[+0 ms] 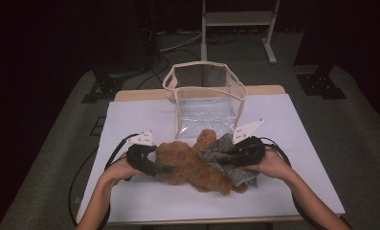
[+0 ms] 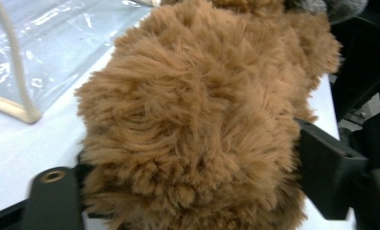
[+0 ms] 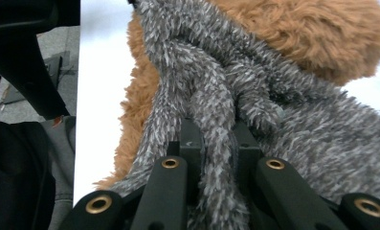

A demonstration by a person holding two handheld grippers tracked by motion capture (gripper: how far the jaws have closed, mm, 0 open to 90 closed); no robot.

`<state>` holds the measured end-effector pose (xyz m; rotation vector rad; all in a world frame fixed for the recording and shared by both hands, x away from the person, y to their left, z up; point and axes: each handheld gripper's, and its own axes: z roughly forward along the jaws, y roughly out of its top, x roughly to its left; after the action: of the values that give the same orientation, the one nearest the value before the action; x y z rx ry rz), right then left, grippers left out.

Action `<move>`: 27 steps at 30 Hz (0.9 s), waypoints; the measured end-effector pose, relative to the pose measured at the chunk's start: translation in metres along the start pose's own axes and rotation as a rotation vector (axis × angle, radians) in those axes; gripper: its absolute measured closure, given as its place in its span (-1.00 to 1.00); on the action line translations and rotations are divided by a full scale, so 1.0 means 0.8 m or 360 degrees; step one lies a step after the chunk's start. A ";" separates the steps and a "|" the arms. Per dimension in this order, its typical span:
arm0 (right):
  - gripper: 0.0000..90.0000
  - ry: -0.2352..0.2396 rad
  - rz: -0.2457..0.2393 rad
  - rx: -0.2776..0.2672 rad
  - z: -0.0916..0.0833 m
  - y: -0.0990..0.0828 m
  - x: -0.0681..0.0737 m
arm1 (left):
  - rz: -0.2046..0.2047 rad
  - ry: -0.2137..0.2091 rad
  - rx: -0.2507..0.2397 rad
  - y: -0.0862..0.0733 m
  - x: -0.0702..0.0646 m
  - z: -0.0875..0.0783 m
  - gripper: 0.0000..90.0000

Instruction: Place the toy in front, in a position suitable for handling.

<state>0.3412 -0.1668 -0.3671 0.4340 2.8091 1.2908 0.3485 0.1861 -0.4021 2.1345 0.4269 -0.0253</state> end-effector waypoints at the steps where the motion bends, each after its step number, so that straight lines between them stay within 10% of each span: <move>1: 0.76 -0.0013 -0.0001 0.0005 -0.003 0.000 -0.002 | 0.0015 -0.0003 0.0007 0.001 -0.004 0.002 -0.43; 11: 0.76 -0.0096 0.0016 -0.0021 -0.041 -0.004 -0.003 | 0.0102 0.0117 -0.0016 0.014 -0.036 0.022 -0.27; 18: 0.75 -0.0159 -0.0111 -0.0130 -0.083 0.036 0.022 | 0.0225 0.0132 0.0033 0.038 -0.056 0.041 -0.25; 27: 0.75 -0.0126 -0.0248 0.0102 -0.026 0.072 0.028 | 0.0301 0.0138 0.0066 0.044 -0.070 0.052 -0.25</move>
<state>0.3307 -0.1406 -0.3081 0.2557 2.7619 1.1307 0.3131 0.1183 -0.3874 2.2140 0.2754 0.1679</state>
